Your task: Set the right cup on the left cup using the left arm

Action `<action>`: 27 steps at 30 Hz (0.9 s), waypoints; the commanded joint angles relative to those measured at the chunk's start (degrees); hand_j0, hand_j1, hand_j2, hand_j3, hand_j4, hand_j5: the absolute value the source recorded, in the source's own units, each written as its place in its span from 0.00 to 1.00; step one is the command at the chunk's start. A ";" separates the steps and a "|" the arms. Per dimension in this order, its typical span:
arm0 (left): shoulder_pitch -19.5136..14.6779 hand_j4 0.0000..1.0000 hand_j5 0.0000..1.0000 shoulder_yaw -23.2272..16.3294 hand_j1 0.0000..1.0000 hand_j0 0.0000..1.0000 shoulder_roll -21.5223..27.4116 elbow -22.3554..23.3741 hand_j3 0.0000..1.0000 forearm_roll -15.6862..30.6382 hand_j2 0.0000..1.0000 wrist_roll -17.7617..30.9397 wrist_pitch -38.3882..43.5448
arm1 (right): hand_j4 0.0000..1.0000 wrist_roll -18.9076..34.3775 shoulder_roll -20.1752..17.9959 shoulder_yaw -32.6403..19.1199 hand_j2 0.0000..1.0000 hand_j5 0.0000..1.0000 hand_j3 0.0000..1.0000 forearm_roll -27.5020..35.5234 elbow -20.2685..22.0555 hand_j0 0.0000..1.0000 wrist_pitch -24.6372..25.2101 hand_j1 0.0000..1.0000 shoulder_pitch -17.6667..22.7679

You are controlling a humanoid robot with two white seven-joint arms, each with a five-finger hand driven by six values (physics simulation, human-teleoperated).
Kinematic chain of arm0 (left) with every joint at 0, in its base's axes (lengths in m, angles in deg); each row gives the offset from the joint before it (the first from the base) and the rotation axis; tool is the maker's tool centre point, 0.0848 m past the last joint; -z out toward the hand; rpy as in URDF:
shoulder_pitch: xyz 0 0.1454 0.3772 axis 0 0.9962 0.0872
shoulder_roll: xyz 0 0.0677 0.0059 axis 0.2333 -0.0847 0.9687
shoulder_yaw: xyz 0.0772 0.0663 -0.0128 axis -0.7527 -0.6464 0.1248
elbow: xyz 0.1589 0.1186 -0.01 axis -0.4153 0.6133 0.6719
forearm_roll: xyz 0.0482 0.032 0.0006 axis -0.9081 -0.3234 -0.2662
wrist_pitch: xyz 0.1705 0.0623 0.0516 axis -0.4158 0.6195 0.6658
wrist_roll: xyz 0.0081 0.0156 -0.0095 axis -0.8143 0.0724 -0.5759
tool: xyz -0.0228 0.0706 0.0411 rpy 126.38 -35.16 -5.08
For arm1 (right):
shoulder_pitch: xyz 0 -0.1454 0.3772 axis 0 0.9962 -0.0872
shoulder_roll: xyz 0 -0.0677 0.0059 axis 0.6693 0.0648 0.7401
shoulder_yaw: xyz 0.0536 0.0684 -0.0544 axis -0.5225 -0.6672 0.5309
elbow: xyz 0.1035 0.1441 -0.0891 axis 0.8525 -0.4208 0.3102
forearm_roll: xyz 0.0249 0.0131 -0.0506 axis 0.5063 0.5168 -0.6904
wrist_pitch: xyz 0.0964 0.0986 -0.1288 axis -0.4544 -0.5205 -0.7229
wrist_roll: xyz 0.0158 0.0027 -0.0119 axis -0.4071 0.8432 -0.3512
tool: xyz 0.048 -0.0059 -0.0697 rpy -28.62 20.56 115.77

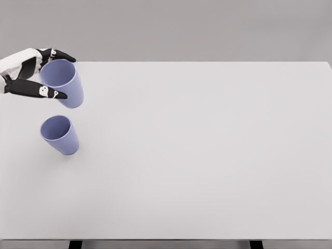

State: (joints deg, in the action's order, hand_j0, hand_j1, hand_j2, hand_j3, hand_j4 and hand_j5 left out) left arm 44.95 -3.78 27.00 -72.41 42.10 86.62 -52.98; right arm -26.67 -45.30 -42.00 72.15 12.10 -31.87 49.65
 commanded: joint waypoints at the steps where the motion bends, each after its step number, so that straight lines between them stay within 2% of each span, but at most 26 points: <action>1: 0.00 0.70 0.70 0.07 0.70 0.70 0.43 -0.02 0.70 0.64 0.70 0.08 -0.02 | 1.00 0.00 -0.01 0.00 1.00 1.00 1.00 0.01 -0.01 1.00 0.01 1.00 0.00; 15: 0.09 0.70 0.70 -0.10 0.70 0.70 5.36 -0.02 0.70 5.83 0.70 0.43 -0.02 | 1.00 0.00 -0.01 0.00 1.00 1.00 1.00 0.01 -0.01 1.00 0.02 1.00 0.00; 27: 2.02 0.70 0.70 -0.10 0.70 0.70 8.78 -0.02 0.70 9.17 0.70 3.86 -0.02 | 1.00 0.00 -0.01 0.00 1.00 1.00 1.00 0.01 -0.01 1.00 0.02 1.00 0.00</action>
State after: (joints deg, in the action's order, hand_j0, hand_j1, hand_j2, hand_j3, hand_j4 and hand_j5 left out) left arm 47.06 -3.96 34.92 -72.42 50.44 89.92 -52.97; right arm -26.67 -45.30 -42.00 72.15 12.10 -31.85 49.65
